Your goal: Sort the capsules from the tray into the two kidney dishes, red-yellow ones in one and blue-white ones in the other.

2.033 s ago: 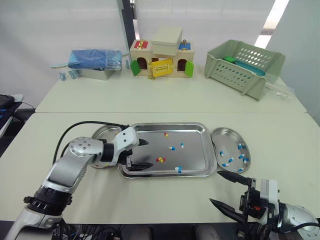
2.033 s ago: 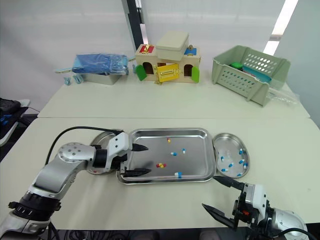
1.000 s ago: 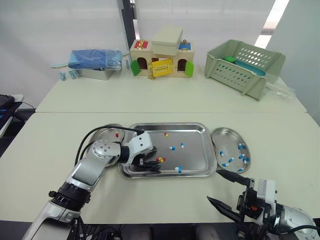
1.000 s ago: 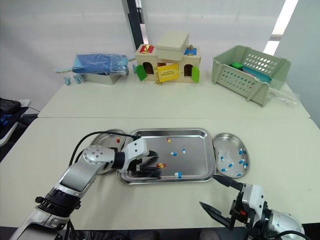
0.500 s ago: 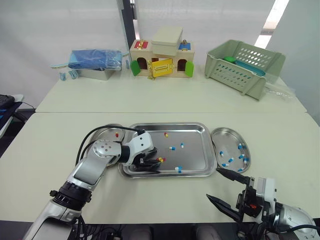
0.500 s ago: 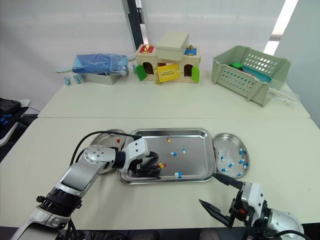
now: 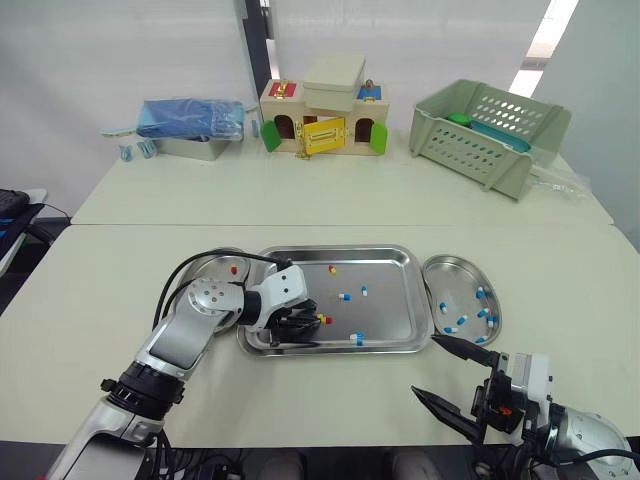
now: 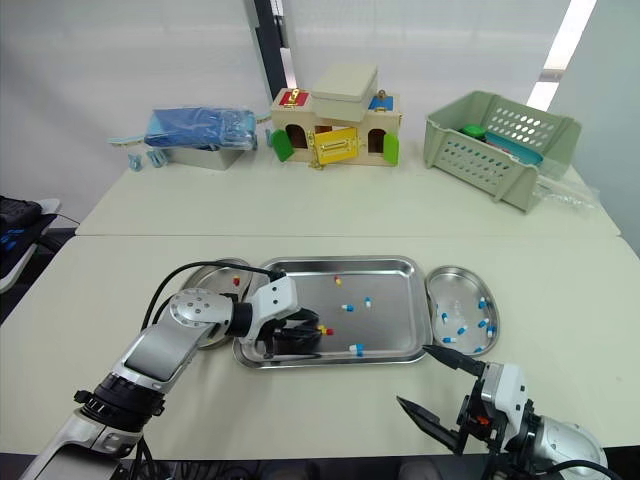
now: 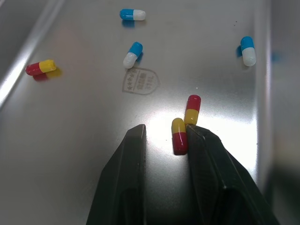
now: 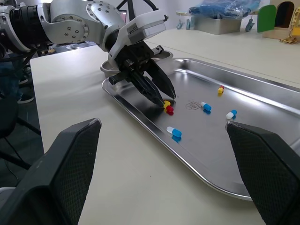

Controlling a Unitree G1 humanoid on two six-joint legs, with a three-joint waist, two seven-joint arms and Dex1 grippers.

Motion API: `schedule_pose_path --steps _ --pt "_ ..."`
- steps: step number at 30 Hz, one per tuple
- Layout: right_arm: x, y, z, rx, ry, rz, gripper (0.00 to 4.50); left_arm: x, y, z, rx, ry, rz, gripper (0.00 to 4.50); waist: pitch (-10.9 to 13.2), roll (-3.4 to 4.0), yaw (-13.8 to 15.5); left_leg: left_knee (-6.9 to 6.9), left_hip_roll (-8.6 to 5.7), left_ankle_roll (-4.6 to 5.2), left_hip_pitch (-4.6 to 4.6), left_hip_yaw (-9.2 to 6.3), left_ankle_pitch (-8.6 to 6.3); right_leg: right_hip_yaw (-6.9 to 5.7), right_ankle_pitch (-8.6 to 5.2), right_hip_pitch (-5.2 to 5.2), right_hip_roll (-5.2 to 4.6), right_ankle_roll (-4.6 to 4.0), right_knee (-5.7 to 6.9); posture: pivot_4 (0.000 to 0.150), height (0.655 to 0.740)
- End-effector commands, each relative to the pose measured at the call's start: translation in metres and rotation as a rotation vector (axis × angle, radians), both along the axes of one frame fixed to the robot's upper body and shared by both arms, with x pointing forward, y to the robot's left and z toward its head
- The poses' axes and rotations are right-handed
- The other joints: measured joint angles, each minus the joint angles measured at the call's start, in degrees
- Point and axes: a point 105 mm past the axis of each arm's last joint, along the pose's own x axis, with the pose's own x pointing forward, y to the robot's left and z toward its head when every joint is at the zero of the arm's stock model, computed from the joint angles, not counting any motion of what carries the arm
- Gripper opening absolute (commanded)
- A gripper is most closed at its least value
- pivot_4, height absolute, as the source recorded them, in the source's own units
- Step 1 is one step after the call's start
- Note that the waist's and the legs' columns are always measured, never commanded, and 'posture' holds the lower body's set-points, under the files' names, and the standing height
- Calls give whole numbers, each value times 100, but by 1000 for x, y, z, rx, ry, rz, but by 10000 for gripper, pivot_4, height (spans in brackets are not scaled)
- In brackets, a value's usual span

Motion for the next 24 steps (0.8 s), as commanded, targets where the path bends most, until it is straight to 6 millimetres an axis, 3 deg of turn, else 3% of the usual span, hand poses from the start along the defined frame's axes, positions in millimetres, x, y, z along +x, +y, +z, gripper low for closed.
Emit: schedule_pose_path --steps 1,5,18,24 --pt "-3 2 4 11 -33 12 45000 0 1 0 22 0 -12 11680 0 0 0 0 0 0 0 0 0 0 0 0 0 0 0 1500 7400" --pt "-2 1 3 12 -37 8 45000 0 3 -2 33 1 -9 1461 0 0 0 0 0 0 1 0 0 0 0 0 0 0 0 1500 7400" --pt "2 6 8 19 -54 10 45000 1 6 -1 46 -9 -15 1461 -1 1 -1 0 0 0 2 0 0 0 0 1 0 0 0 1500 7400" --pt "-3 9 8 6 -52 64 45000 0 15 22 -15 -29 37 1461 -1 1 -10 0 0 0 1 0 0 0 0 0 0 0 0 1500 7400"
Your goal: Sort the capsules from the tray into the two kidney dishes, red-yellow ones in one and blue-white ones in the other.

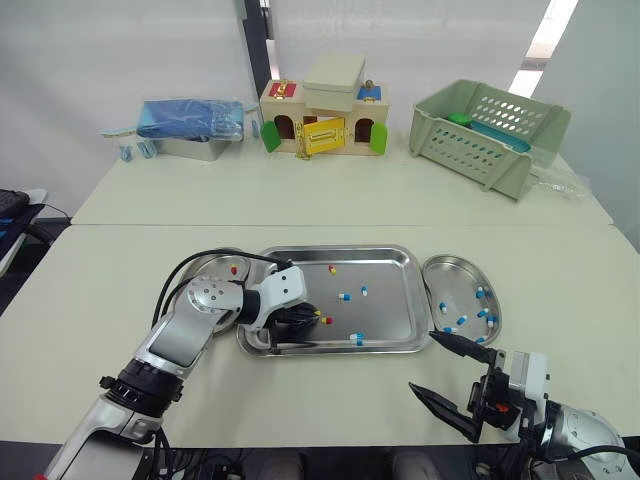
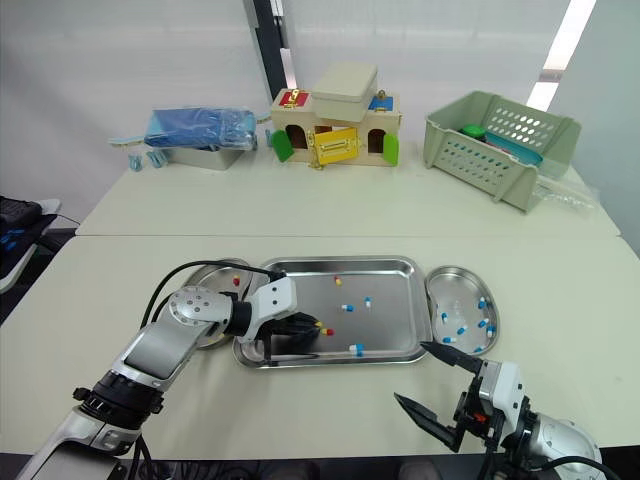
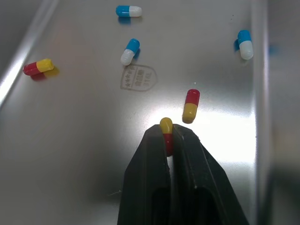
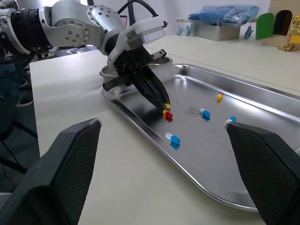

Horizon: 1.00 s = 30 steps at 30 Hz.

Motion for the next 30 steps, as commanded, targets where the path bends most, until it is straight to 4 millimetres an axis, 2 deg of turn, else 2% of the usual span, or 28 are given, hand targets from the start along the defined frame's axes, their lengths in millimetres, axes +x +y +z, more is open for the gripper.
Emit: schedule_pose_path --steps 1,6,11,15,17,21,25,30 --pt "-8 6 8 -13 -34 69 45000 -1 13 25 -30 -44 47 1461 0 0 -8 0 0 0 -1 0 0 0 0 -2 0 0 0 1500 7400" --pt "-13 10 4 -32 -30 147 45000 -5 41 42 -32 -66 172 1461 1 0 -4 -1 0 0 -1 -2 0 0 0 -1 0 0 0 1500 7400" --pt "-9 11 2 -42 -34 214 45000 -15 65 62 -83 -81 299 1461 1 0 -1 -1 1 0 -1 -3 0 -1 0 -1 0 0 -1 1500 7400" --pt "-4 13 2 -42 -39 247 45000 -19 97 72 -92 -101 442 1461 1 0 -2 -1 2 0 -1 -3 0 -1 0 -1 0 0 -2 1500 7400" --pt "-2 13 2 -41 -41 255 45000 -20 115 74 -79 -115 518 1461 1 -1 -8 -2 2 0 0 -3 0 -2 0 -2 0 0 -1 1500 7400" --pt "-4 15 0 -38 -38 275 45000 -25 139 71 -57 -118 613 1461 1 -1 -1 -2 2 0 0 -3 0 -1 0 -2 0 0 -1 1500 7400" --pt "-7 17 -1 -36 -39 289 45000 -25 149 65 -63 -112 661 1461 2 -2 7 -2 2 0 -1 -3 0 -2 0 -1 -1 0 -2 1500 7400" --pt "-6 18 0 -34 -40 286 45000 -24 147 61 -72 -103 666 1461 2 -2 4 -2 2 0 -1 -2 0 -1 0 -2 -1 0 -2 1500 7400"
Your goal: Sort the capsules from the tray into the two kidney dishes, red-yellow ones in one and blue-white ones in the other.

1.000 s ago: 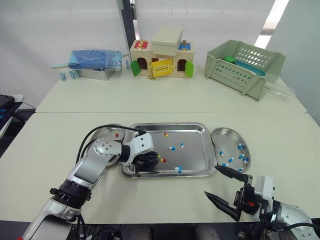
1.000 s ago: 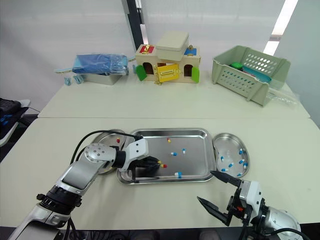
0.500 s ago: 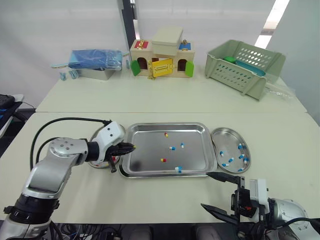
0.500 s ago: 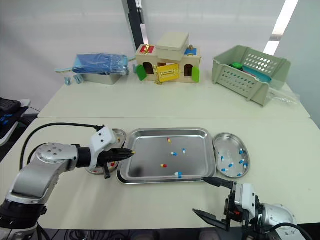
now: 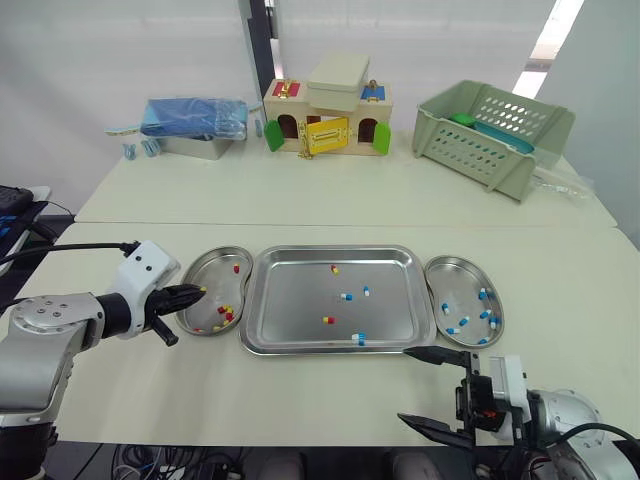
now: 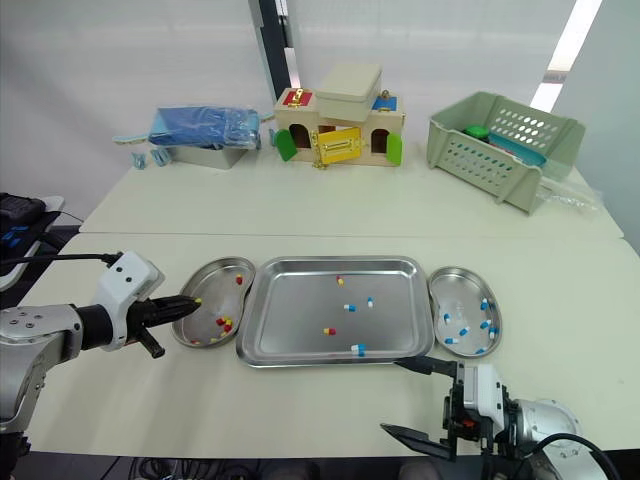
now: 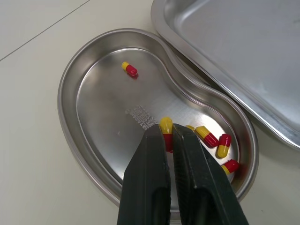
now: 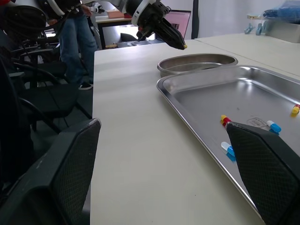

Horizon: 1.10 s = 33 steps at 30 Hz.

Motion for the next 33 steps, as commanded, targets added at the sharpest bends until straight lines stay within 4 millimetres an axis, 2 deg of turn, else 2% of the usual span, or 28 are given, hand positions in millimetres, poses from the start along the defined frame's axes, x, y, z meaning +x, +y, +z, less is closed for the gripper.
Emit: schedule_pose_path --steps 1,6,7,10,20,25,28,30,33 --pt "-2 2 7 23 -29 7 45000 2 2 7 2 -38 8 1461 0 0 0 0 0 0 0 0 0 0 0 0 0 0 0 1500 7400" --pt "-1 3 11 27 -32 -12 45000 5 3 3 2 -28 11 1461 0 0 -1 -1 0 0 0 0 0 0 0 -1 0 0 0 1500 7400" --pt "-1 3 11 27 -32 -15 45000 6 4 3 8 -29 14 3658 0 0 0 0 0 0 0 0 0 0 0 -1 0 0 1 1500 7400" --pt "0 3 14 26 -38 -24 45000 8 4 0 6 -20 15 11265 0 0 0 0 0 0 0 0 0 0 0 -1 0 0 1 1500 7400" --pt "1 0 11 36 -29 -70 45000 13 8 -3 23 -11 6 44913 0 0 -1 -1 0 0 0 0 0 0 0 -1 0 0 1 1500 7400" --pt "4 -8 11 24 -30 -91 45000 11 12 -4 18 -15 11 44913 0 0 -1 -1 0 0 0 0 0 0 0 -1 0 0 1 1500 7400" --pt "9 -21 14 11 -37 -137 45000 7 24 2 5 -27 48 44913 0 0 -5 -1 0 0 0 0 0 0 0 -2 0 0 1 1500 7400" --pt "10 -29 16 4 -38 -162 45000 4 36 6 14 -34 86 44913 0 0 -9 -2 0 0 0 0 0 0 0 -3 0 0 1 1500 7400" --pt "13 -51 15 -31 -35 -228 45000 -8 78 8 82 -21 207 44913 0 0 -16 -3 1 1 2 1 0 1 0 -3 0 0 1 1500 7400"
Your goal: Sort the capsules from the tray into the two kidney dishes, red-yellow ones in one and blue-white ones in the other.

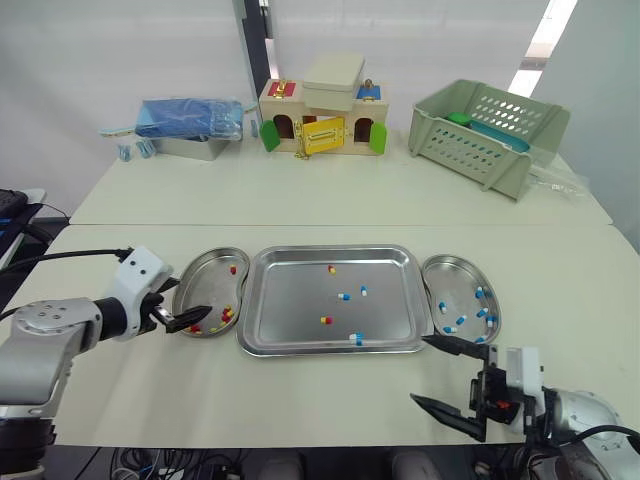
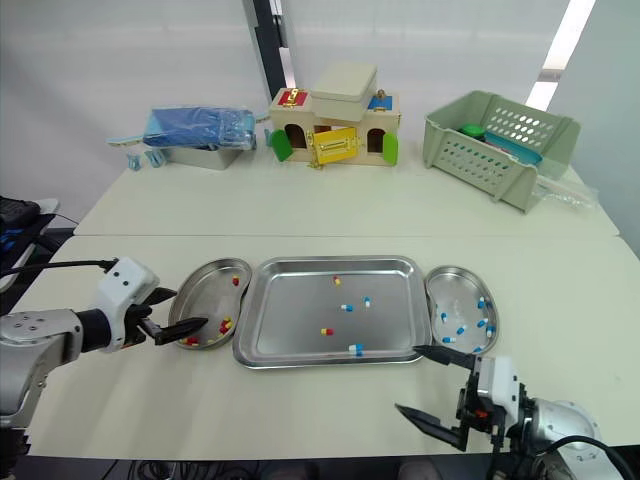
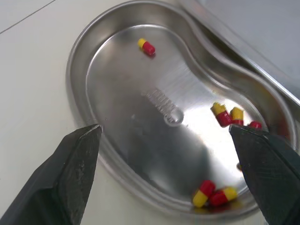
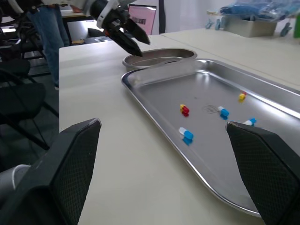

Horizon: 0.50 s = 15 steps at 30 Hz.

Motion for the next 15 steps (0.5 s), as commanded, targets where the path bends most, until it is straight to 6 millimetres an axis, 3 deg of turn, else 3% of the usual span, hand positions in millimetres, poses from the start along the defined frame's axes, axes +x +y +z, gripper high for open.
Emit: schedule_pose_path --steps 1,8,15 --pt "2 -27 5 -26 -19 -74 45000 -13 48 20 88 -39 132 44913 0 0 -6 -1 0 0 0 1 0 1 0 -1 0 0 -1 1500 7400" --pt "5 -70 0 -64 15 -184 45000 -36 106 28 159 -35 288 44913 0 -1 7 -2 0 0 1 3 0 0 0 2 -1 0 -1 1500 7400" --pt "0 -114 -19 -152 78 -236 45000 -42 128 35 171 -53 345 44913 0 -2 3 -3 0 0 1 7 0 0 0 2 -2 0 -3 1500 7400"
